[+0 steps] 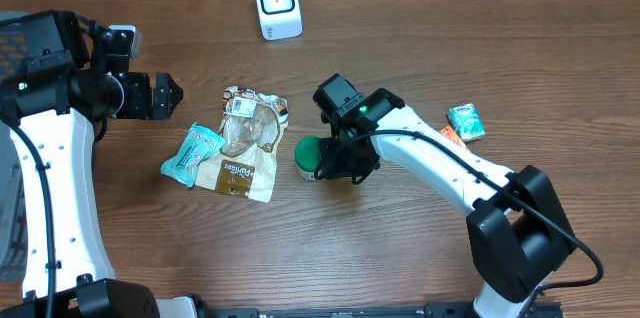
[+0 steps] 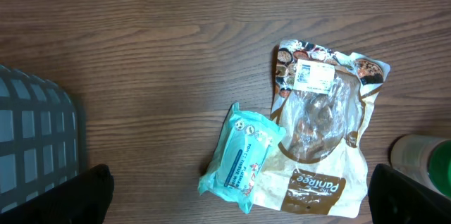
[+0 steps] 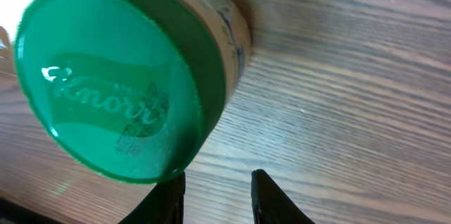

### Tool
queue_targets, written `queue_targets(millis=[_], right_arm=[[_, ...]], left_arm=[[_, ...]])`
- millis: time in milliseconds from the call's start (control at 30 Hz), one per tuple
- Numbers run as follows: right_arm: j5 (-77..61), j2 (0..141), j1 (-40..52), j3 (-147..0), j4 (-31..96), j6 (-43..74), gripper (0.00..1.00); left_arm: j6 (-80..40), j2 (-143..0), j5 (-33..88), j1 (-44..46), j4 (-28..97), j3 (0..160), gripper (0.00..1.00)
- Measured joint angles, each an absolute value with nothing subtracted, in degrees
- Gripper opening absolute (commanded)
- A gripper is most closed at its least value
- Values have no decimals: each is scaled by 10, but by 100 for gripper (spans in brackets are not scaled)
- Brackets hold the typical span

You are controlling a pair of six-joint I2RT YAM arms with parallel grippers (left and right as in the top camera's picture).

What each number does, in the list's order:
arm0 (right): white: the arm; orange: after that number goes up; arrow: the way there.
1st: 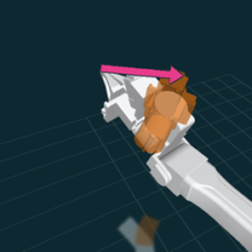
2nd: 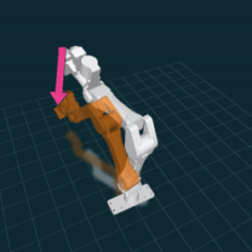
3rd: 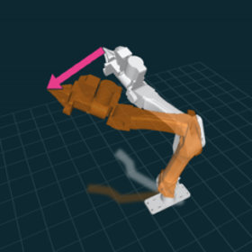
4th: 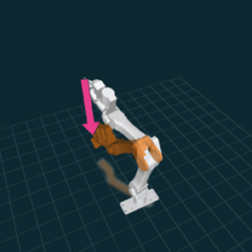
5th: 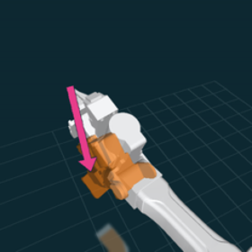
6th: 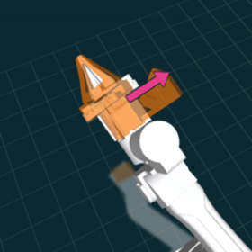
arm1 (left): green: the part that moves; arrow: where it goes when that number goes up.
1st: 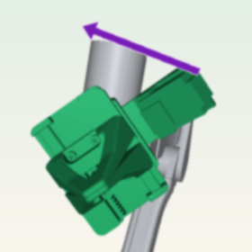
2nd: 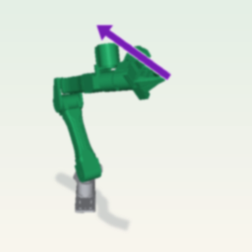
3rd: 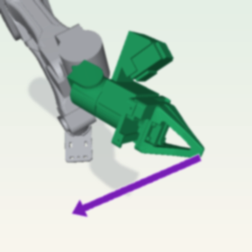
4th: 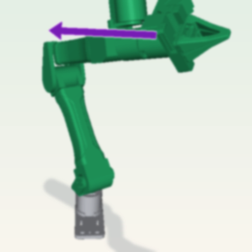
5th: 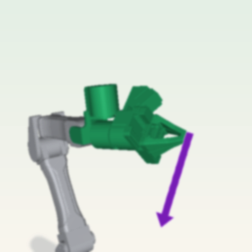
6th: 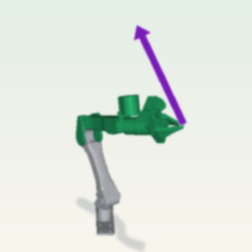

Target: Scan the item barcode

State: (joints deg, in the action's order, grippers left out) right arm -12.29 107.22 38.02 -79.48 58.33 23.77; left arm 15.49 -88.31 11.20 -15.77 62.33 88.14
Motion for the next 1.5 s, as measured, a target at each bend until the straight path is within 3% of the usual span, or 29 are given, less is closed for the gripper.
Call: queue_targets(millis=[100, 267, 400, 533, 667, 1033, 1500], right_arm=[[-131, 1072, 381, -795, 571, 238, 29], [-131, 1072, 383, -795, 577, 212, 44], [-113, 1073, 378, -829, 655, 152, 61], [-80, 1073, 362, -901, 681, 72, 89], [-65, 1072, 354, -931, 646, -22, 99], [-84, 1079, 365, -931, 624, -199, 100], [-101, 1124, 390, -931, 601, -247, 100]], left_arm=[[155, -883, 112, -158, 623, 881, 99], [155, -883, 112, -158, 623, 881, 99], [155, -883, 112, -158, 623, 881, 100], [155, -883, 112, -158, 623, 881, 100], [155, -883, 112, -158, 623, 881, 100], [155, -883, 112, -158, 623, 881, 99], [155, -883, 112, -158, 623, 881, 100]])
